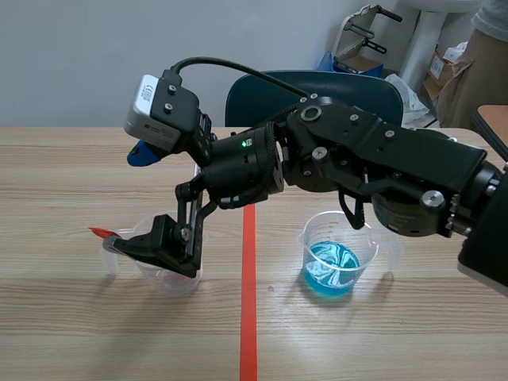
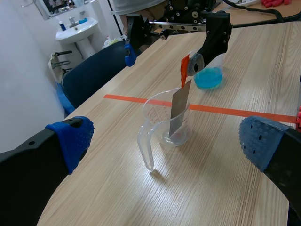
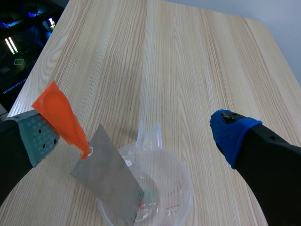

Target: Do the redox reaction experiment

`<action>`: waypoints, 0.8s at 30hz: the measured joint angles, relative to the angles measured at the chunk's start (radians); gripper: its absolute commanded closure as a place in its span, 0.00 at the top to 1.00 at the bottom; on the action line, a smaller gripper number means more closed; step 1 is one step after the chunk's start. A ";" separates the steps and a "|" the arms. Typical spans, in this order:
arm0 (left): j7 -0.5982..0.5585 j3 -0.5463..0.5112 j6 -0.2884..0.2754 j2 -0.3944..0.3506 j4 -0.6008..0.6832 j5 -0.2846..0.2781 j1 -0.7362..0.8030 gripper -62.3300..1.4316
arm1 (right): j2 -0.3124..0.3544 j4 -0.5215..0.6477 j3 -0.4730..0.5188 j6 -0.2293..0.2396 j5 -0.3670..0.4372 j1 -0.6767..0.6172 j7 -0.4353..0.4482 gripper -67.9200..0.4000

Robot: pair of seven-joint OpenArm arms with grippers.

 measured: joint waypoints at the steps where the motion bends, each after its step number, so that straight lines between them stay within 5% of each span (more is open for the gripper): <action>1: 0.000 0.000 0.000 0.000 0.000 0.000 0.000 1.00 | 0.000 0.000 0.000 0.000 0.000 0.000 0.000 1.00; 24: 0.000 0.000 0.000 0.000 0.000 0.000 0.000 1.00 | 0.000 0.000 0.000 -0.007 0.000 0.000 0.010 1.00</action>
